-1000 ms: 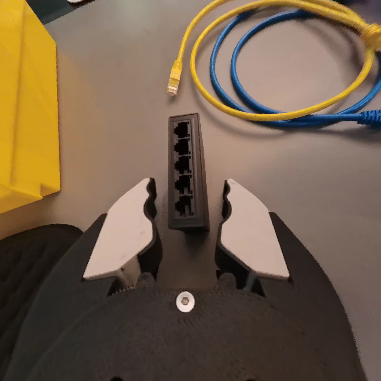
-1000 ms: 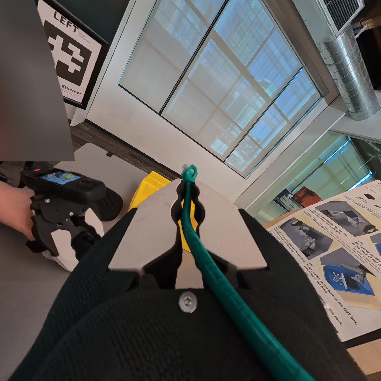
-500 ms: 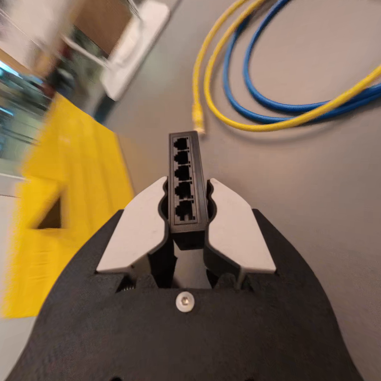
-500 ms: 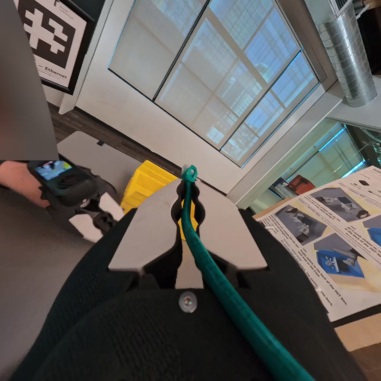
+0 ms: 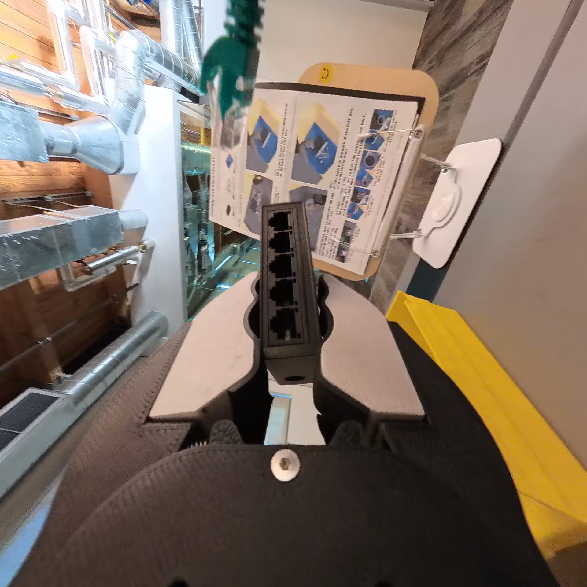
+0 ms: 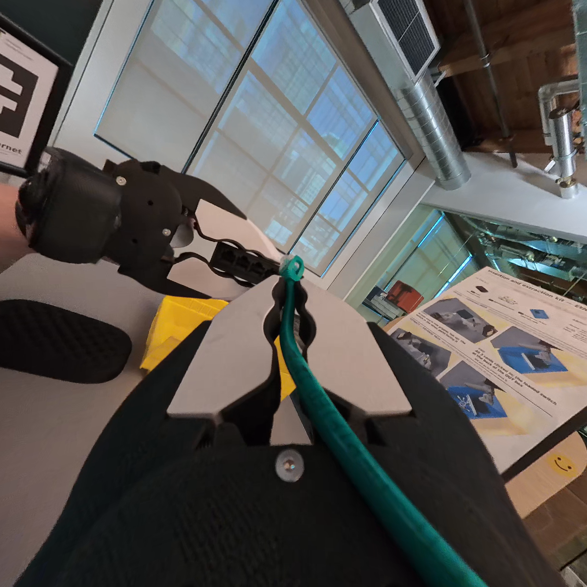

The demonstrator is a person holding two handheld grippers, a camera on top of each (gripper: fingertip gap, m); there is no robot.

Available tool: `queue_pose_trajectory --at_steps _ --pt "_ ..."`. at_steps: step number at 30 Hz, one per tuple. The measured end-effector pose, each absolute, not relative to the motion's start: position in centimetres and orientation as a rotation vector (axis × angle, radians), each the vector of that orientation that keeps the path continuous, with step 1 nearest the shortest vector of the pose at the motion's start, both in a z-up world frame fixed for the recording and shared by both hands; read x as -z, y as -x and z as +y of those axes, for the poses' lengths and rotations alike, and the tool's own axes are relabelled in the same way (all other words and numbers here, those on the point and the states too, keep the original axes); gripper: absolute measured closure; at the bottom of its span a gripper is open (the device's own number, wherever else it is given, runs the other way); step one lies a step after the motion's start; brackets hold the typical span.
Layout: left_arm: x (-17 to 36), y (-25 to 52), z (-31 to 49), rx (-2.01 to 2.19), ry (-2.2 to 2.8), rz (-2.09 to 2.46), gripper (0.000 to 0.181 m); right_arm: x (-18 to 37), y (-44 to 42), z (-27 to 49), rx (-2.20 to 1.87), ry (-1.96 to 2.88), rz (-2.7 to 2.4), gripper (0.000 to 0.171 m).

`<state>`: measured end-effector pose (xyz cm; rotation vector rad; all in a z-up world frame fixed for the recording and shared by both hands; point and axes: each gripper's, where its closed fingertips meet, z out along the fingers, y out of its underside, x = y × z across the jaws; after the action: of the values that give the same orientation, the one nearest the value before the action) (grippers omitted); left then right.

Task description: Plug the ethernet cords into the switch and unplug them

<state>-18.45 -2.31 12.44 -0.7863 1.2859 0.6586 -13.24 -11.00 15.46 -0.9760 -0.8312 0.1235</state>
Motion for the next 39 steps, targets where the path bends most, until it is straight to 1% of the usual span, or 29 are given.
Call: queue_pose_trajectory --at_steps 9,14,20,27,30,34,38,39 --pt "-14.9 17.7 -4.7 -0.747 0.685 1.286 0.152 -15.5 13.6 -10.7 -0.080 1.002 -0.789 0.165" --pt "-16.2 17.0 -6.0 -0.828 0.604 1.307 0.151 -16.4 13.1 -11.4 -0.060 0.977 -0.760 0.165" --pt "-17.8 16.6 -7.6 -0.895 0.506 1.356 0.151 -17.5 12.8 -12.8 0.100 0.895 -0.816 0.165" --pt "-19.8 15.7 -10.8 -0.957 0.345 1.394 0.151 -19.3 12.9 -15.3 0.181 0.775 -0.762 0.165" --pt "-20.5 15.2 -11.8 -0.993 0.285 1.411 0.153 -19.8 12.7 -15.8 0.172 0.743 -0.709 0.166" --pt "-21.0 14.6 -11.9 -1.035 0.294 1.445 0.151 -20.1 12.0 -15.8 0.164 0.720 -0.652 0.165" --pt "-21.6 13.4 -13.5 -0.907 0.331 1.435 0.152 -21.1 11.1 -17.1 0.223 0.660 -0.595 0.164" --pt "-21.9 13.1 -13.9 -0.866 0.349 1.420 0.149 -21.4 10.8 -17.5 0.237 0.650 -0.585 0.164"
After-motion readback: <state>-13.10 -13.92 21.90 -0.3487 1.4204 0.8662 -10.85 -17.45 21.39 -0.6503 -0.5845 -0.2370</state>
